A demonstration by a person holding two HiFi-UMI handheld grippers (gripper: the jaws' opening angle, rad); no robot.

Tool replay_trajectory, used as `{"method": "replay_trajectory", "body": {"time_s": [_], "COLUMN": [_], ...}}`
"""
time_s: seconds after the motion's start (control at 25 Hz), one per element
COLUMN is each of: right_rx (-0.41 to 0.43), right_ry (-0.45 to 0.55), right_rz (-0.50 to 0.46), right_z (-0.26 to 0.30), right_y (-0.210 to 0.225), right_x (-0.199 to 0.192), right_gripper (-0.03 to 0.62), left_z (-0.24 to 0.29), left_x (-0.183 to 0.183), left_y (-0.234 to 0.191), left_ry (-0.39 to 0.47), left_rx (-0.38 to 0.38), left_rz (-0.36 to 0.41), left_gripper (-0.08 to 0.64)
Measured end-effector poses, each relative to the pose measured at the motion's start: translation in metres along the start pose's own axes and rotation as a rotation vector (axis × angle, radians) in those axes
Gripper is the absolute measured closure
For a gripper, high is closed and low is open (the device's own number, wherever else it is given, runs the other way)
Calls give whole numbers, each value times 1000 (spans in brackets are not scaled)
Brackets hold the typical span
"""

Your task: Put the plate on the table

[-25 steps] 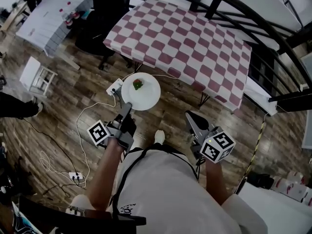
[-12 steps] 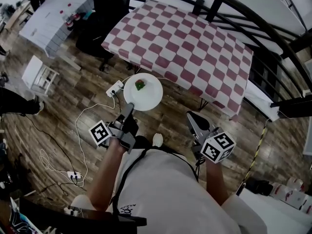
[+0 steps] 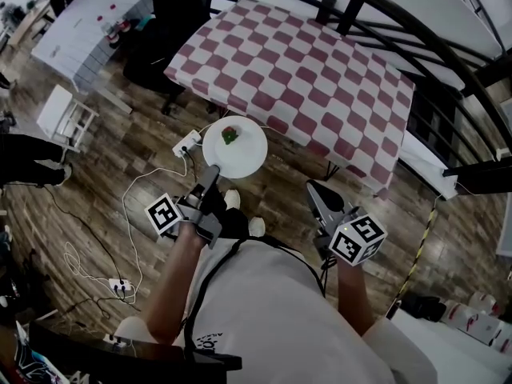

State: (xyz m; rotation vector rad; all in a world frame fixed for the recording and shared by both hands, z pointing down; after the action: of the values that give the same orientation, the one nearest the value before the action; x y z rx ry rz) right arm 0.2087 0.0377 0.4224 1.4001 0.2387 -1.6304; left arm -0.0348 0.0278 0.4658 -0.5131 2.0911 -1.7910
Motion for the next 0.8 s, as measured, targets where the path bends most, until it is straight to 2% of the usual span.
{"method": "replay_trajectory", "body": {"time_s": [0.4, 0.8], "right_rx": [-9, -23], "right_ry": [8, 15], "right_rz": [4, 11], "right_z": [-1, 33], "right_y": [-1, -2], "right_x": [-2, 11], "right_gripper": [583, 583], "left_z": [3, 21], "left_x": [2, 38], "left_y": [-2, -7], "left_ry": [-16, -31], "left_rx": [-4, 0], "left_rz": [1, -1], "left_gripper": [540, 538]}}
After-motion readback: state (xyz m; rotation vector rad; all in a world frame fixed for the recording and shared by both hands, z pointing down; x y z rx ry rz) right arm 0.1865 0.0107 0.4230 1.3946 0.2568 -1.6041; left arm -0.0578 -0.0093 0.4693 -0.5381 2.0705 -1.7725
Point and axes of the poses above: the fingertips, and each gripper's own axes: z forward along the fingers, y to its right, x out of its top, the point moved 3 cm from there along -z, backward along the fingers, and after that the axes turned 7 degrees about -x, right-handed, at the moved point
